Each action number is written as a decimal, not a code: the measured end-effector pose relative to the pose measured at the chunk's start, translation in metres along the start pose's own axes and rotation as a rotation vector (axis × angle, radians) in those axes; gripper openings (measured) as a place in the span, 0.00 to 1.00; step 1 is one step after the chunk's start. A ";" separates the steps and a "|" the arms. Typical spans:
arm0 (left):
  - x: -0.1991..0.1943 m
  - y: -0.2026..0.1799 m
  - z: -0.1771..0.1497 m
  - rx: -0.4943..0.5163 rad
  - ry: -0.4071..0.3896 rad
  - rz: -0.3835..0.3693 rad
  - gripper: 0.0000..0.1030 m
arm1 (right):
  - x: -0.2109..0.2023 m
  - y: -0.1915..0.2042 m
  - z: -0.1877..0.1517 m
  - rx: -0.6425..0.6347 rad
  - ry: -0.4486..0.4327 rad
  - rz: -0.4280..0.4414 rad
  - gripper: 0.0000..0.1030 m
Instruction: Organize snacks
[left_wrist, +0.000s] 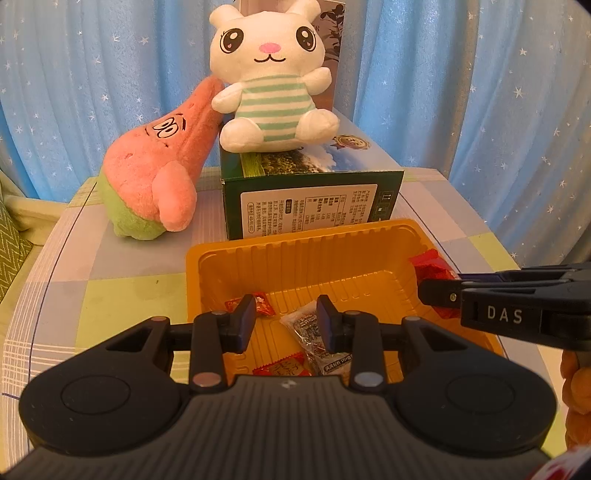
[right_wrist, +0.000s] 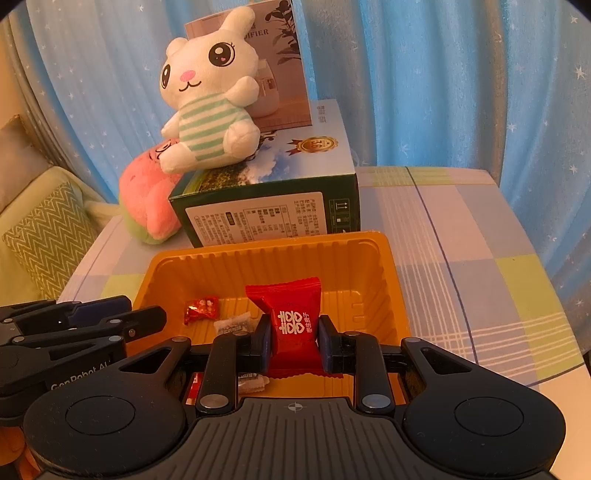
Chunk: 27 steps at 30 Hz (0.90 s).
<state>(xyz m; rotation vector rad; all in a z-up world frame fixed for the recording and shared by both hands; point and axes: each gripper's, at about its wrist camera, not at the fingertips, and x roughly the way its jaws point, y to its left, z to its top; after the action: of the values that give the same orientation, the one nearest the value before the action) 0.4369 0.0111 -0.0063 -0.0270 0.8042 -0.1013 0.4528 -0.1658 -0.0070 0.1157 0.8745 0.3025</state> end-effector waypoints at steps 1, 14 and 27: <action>0.000 0.000 0.000 0.001 0.000 0.001 0.30 | 0.001 0.000 0.001 -0.001 0.000 0.000 0.25; -0.002 0.006 -0.007 0.000 0.005 0.014 0.32 | 0.011 -0.004 0.001 0.041 0.007 0.025 0.47; -0.033 0.009 -0.018 0.001 -0.006 0.004 0.34 | -0.017 -0.002 -0.006 0.011 -0.020 -0.004 0.51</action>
<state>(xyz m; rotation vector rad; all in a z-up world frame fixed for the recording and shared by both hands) 0.4018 0.0232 0.0038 -0.0249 0.7984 -0.0983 0.4390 -0.1729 0.0012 0.1266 0.8570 0.2920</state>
